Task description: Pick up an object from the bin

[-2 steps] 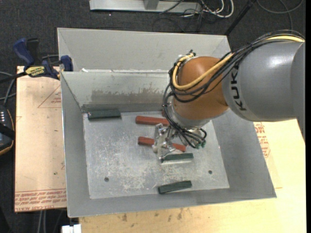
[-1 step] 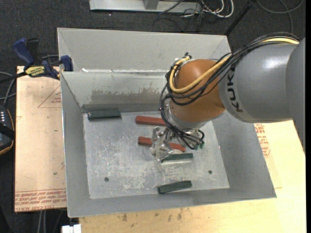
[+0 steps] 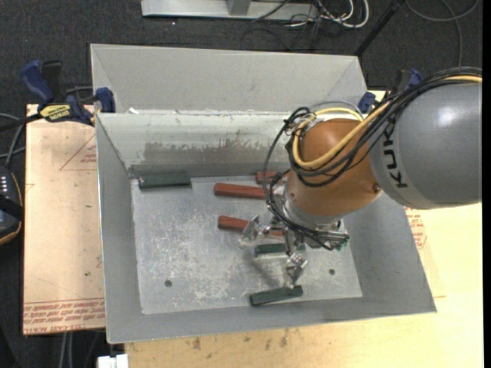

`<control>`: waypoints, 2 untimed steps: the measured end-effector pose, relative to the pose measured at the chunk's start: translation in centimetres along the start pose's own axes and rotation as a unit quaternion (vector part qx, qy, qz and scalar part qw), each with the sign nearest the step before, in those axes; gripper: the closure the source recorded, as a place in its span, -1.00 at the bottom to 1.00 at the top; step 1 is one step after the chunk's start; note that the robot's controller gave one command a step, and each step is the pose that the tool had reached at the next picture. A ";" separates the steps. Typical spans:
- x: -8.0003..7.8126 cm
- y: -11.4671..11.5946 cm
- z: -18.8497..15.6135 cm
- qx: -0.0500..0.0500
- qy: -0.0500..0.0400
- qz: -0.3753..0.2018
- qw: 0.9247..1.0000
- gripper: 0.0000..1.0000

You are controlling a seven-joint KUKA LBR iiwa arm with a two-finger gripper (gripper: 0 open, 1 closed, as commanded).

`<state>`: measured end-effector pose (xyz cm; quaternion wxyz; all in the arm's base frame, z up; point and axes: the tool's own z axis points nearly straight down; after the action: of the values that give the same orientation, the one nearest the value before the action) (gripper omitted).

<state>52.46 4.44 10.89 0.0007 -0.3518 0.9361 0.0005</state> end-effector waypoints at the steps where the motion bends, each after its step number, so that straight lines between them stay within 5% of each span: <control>1: 0.0 0.0 0.1 0.000 0.000 0.000 1.000 -1.00; 2: -1.4 -1.6 2.1 0.000 -0.001 0.025 1.000 -1.00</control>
Offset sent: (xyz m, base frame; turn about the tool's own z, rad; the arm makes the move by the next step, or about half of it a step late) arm 0.0372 -0.0062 -0.0389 0.0934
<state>54.61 4.16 8.76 0.0022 -0.3279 0.9447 0.0007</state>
